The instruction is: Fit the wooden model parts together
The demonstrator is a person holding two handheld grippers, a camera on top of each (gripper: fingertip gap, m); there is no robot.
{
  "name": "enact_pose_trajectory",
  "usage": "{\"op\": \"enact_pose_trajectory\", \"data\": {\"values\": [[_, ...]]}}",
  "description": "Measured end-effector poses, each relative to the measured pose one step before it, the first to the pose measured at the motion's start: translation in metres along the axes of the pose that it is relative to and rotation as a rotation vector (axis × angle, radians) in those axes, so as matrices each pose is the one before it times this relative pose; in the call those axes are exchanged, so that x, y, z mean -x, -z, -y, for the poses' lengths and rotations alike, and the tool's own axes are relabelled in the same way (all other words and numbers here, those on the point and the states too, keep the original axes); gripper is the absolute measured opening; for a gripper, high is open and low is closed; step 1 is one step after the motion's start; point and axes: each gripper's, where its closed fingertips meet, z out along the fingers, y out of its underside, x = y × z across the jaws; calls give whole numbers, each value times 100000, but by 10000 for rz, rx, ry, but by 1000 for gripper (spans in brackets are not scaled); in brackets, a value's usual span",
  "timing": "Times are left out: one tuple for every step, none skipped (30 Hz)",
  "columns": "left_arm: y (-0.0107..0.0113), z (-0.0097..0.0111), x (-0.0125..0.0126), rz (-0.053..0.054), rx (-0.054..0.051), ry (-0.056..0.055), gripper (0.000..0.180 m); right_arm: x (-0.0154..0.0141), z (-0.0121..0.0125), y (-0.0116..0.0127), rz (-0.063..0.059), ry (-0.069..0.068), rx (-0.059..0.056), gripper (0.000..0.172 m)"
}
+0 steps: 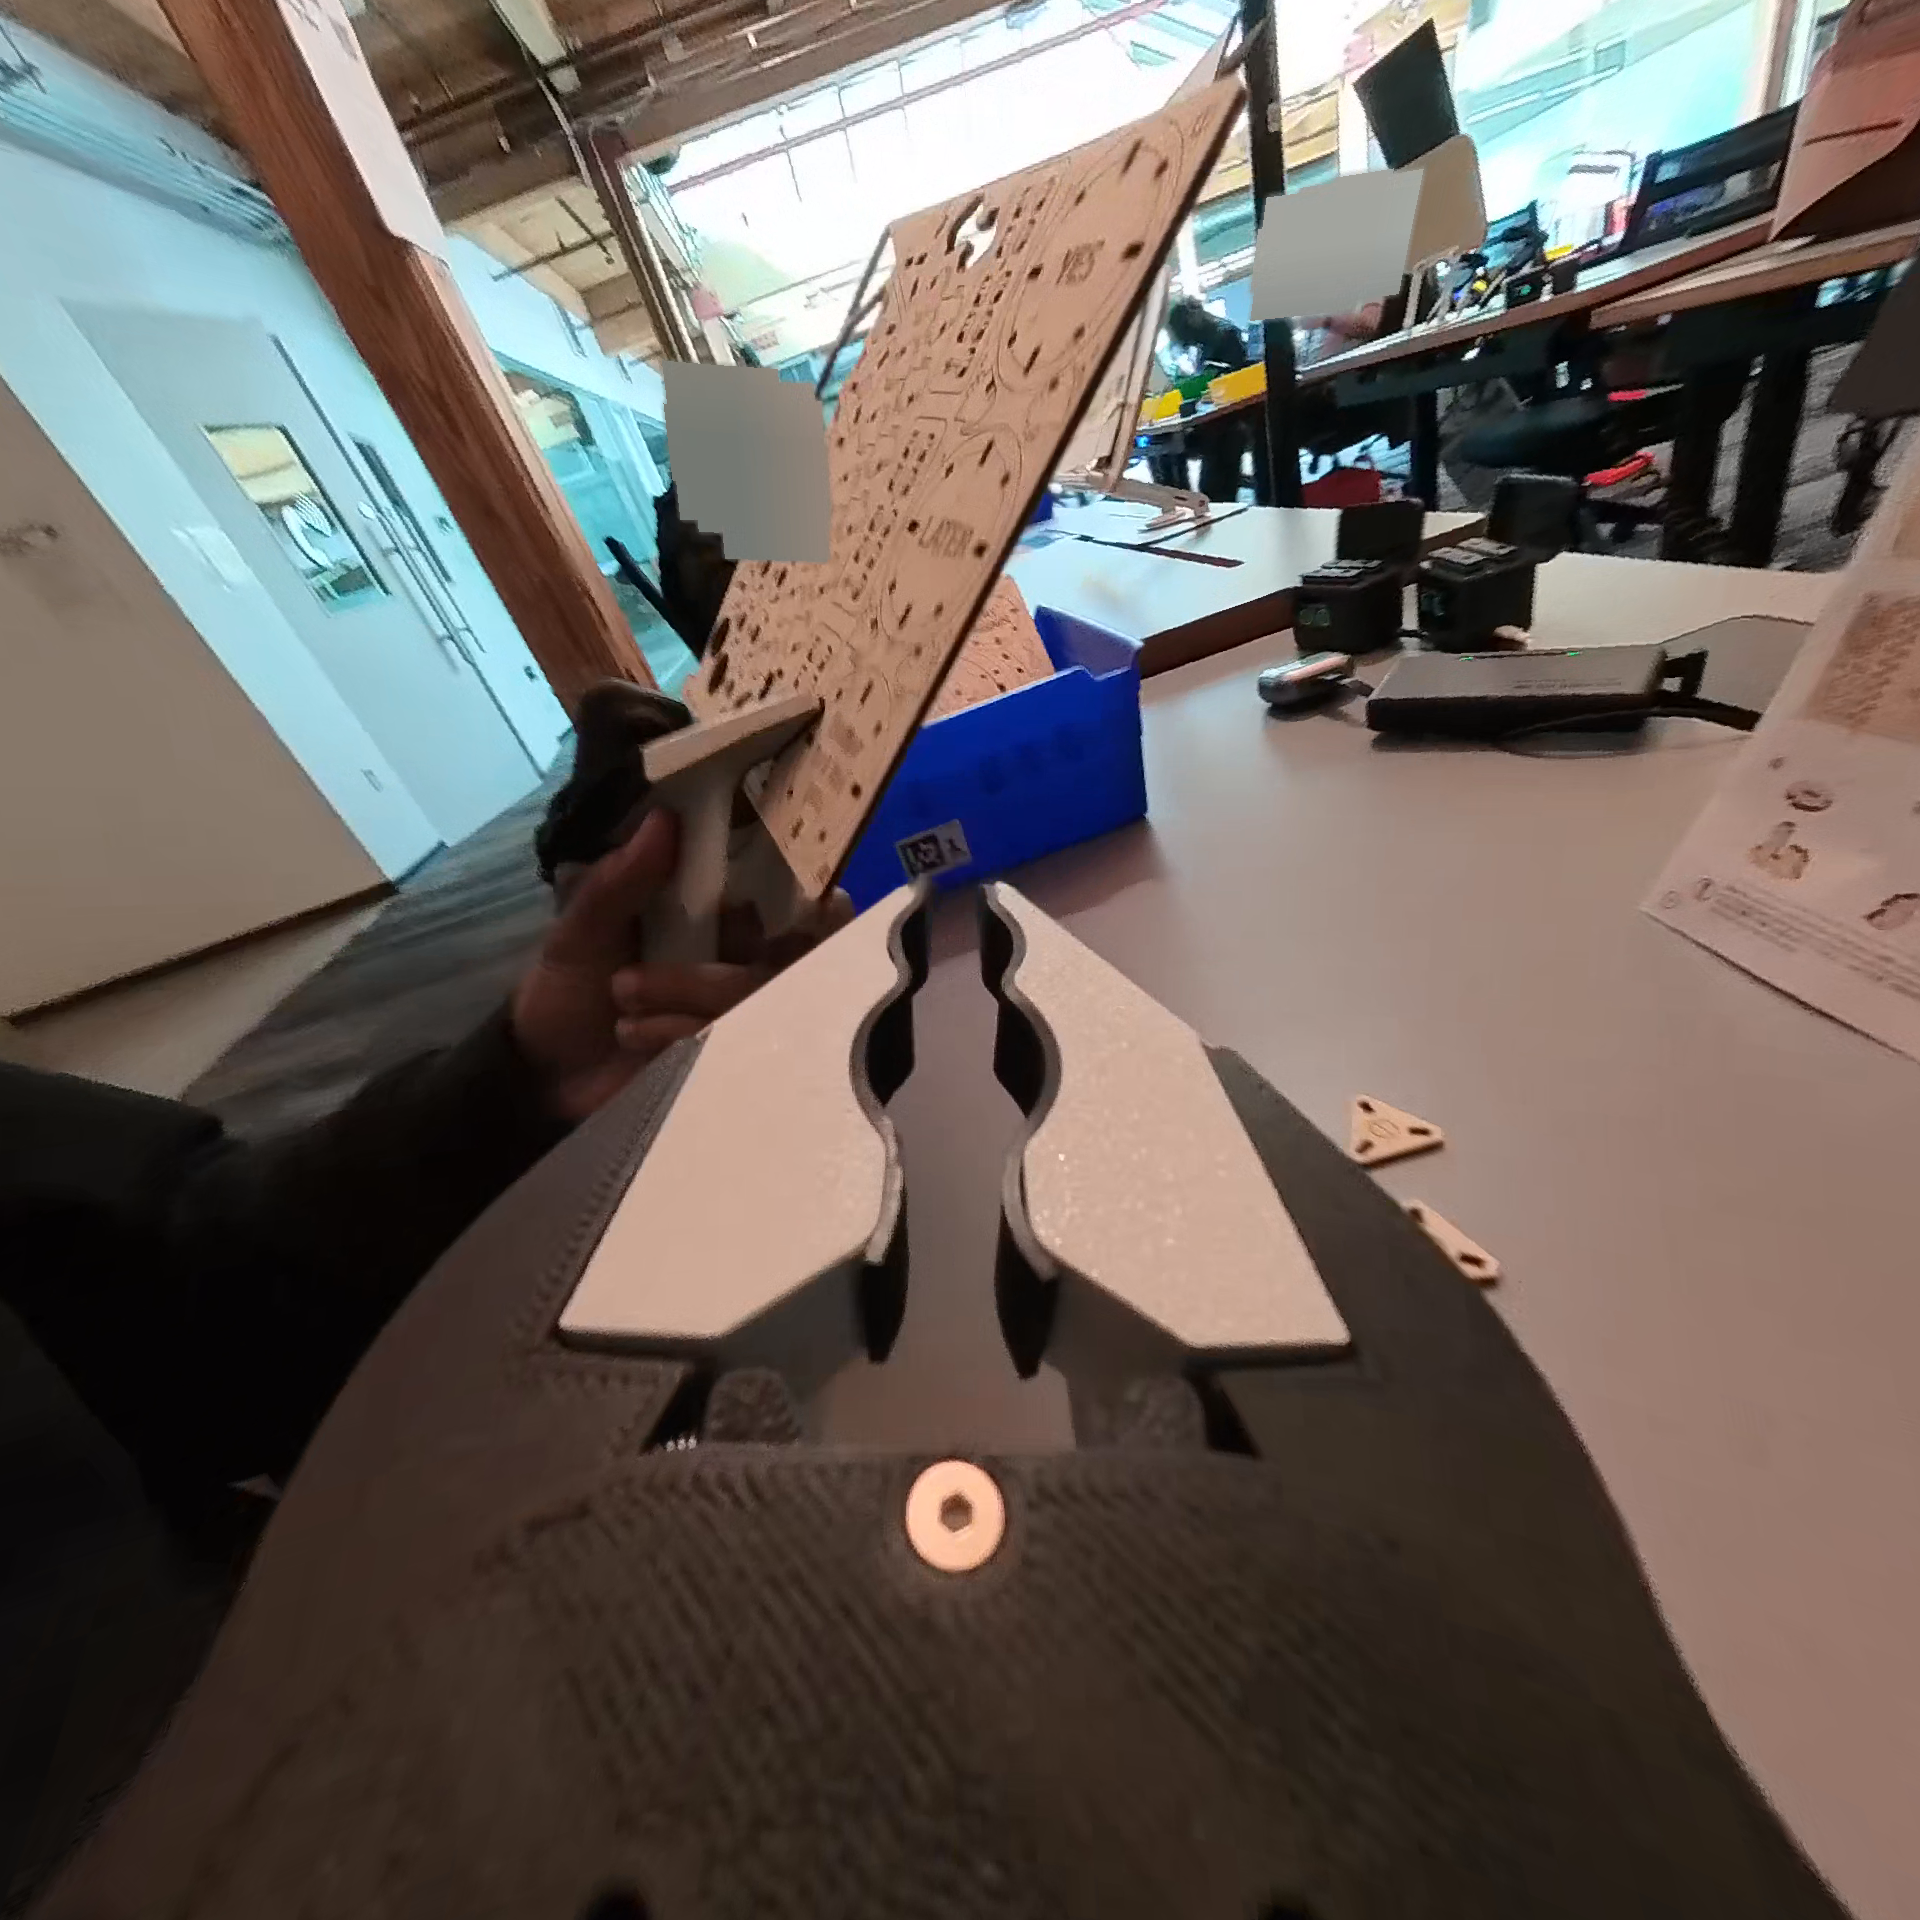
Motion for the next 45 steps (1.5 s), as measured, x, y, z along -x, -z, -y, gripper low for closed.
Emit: {"op": "enact_pose_trajectory", "data": {"values": [[-46,13,85,80,-114,22,2,-255,-467,131,-223,199,102,6],[-116,-40,183,111,-107,3,2,-175,-434,68,-172,169,120,5],[-194,-72,289,129,-92,4,2,-12,-389,-38,-95,199,138,6],[-290,-68,375,123,-79,22,2,73,-367,-134,-72,241,155,5],[-384,-65,469,116,-64,66,3,150,-347,-217,-67,266,163,5],[-468,-53,451,65,-55,98,3,284,-324,-286,-24,304,165,5],[-544,-67,438,32,-37,97,3,402,-354,-323,2,350,180,5],[-589,-124,414,10,6,68,3,409,-413,-342,-7,382,201,5],[-595,-202,326,-25,60,30,3,400,-419,-343,-12,375,195,4],[-558,-223,235,-30,68,44,3,365,-366,-301,0,325,161,2],[-517,-222,97,-53,57,11,3,312,-298,-248,12,247,129,1],[-422,-228,-33,-65,60,-37,3,213,-226,-176,12,153,95,0],[-333,-204,-114,-82,48,-115,3,114,-131,-115,13,56,44,0],[-183,-250,-131,-73,41,-185,3,50,-55,-45,30,-29,-6,0],[-44,-351,-108,-65,77,-189,3,2,2,-6,40,-89,-36,0],[81,-380,-207,-160,106,-173,3,-45,53,50,32,-111,-60,0],[203,-273,-253,-212,61,-128,3,-51,95,63,20,-107,-85,0],[264,-85,-172,-179,-46,-40,3,-67,95,58,12,-99,-89,0],[291,176,-260,-205,-184,47,3,-30,71,41,15,-94,-76,0],[249,431,-351,-207,-289,92,3,-22,72,19,17,-81,-64,0],[186,480,-388,-209,-279,-2,3,-10,63,20,15,-59,-57,0],[113,305,-245,-135,-145,-51,3,-1,35,13,16,-45,-35,0],[51,46,-157,-88,6,-58,3,8,-24,-19,16,-41,-2,0],[-33,-119,-180,-89,82,-25,3,20,-61,-39,17,-38,29,0],[-60,-191,-156,-69,74,4,2,18,-106,-58,16,-31,50,0],[-73,-211,-52,-14,62,41,2,48,-90,-53,11,-9,51,1],[-81,-249,0,0,109,47,2,32,-72,-47,0,24,36,1],[-78,-205,-42,-22,102,23,2,28,-48,-31,-15,48,22,1],[-54,-142,-45,-18,73,-15,2,6,-48,-18,-19,46,22,1],[-24,-78,-3,19,50,-44,2,28,-20,-16,-2,21,16,1],[-12,-61,19,36,36,-51,2,69,24,-19,23,-12,-9,1],[-7,-50,45,39,23,-34,2,82,64,8,37,-35,-35,1],[-15,-52,77,42,28,-1,2,78,84,6,38,-41,-42,1],[-15,-65,94,39,31,35,2,62,62,11,29,-37,-33,1],[-1,-41,72,20,16,52,2,26,47,11,14,-31,-21,1],[-8,-13,40,3,2,49,2,-19,45,29,-7,-20,-14,1],[3,-14,40,11,0,38,2,-80,31,41,-38,-6,-12,1],[3,-19,35,15,8,22,2,-134,46,61,-63,-3,-17,1],[3,-23,33,13,15,12,2,-157,64,84,-68,-16,-32,1],[-10,-27,21,14,12,7,2,-162,109,93,-59,-44,-58,1],[0,-28,14,10,9,7,2,-154,150,115,-45,-77,-89,1],[-9,-31,-3,0,15,13,2,-159,189,122,-36,-106,-116,1],[-13,-53,-7,-3,25,13,2,-173,204,133,-36,-126,-131,1],[-39,-83,-15,-7,38,18,2,-211,206,147,-42,-141,-142,2],[-40,-126,3,-6,57,33,2,-274,221,158,-62,-163,-160,3]]}}
